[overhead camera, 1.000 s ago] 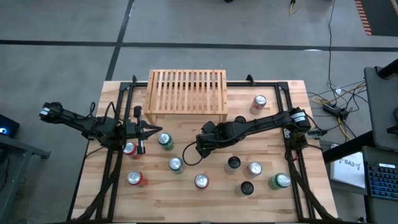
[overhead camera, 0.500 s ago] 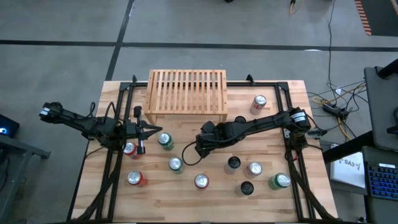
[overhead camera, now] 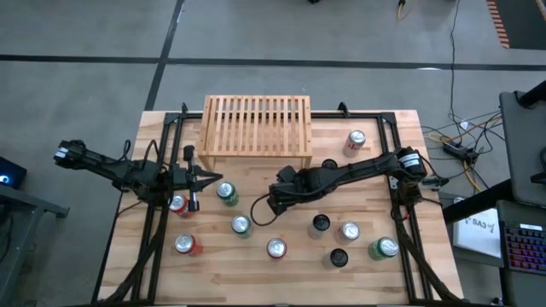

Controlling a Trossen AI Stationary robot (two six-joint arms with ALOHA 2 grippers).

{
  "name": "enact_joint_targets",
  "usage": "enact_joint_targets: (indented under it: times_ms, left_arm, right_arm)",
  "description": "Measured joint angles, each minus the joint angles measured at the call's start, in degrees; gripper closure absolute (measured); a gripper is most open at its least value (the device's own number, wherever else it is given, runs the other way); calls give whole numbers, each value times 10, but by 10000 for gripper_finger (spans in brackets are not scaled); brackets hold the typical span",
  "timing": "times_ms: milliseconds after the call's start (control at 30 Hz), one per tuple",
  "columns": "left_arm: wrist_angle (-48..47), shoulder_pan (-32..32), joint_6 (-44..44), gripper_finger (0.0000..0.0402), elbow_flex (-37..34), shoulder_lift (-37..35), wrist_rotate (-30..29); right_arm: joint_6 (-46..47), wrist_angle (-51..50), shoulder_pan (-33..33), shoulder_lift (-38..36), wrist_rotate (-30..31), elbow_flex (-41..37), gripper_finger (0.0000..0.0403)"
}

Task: Place canned beverage on shelf
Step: Put the middle white soda can on the shelf

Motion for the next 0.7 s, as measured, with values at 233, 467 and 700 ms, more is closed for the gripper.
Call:
enact_joint_targets:
  times_ms: [233, 467, 700]
  left_arm:
    - [0, 0, 0, 401, 0, 0, 0]
    - [-2, 0, 0, 401, 0, 0, 0]
    - [-3, 0, 0, 401, 0, 0, 0]
  right_arm:
    - [2, 1, -1, -2, -4, -1, 50]
    - [12, -8, -6, -16, -7, 10, 39]
    - [18, -12, -8, -9, -12, 12, 39]
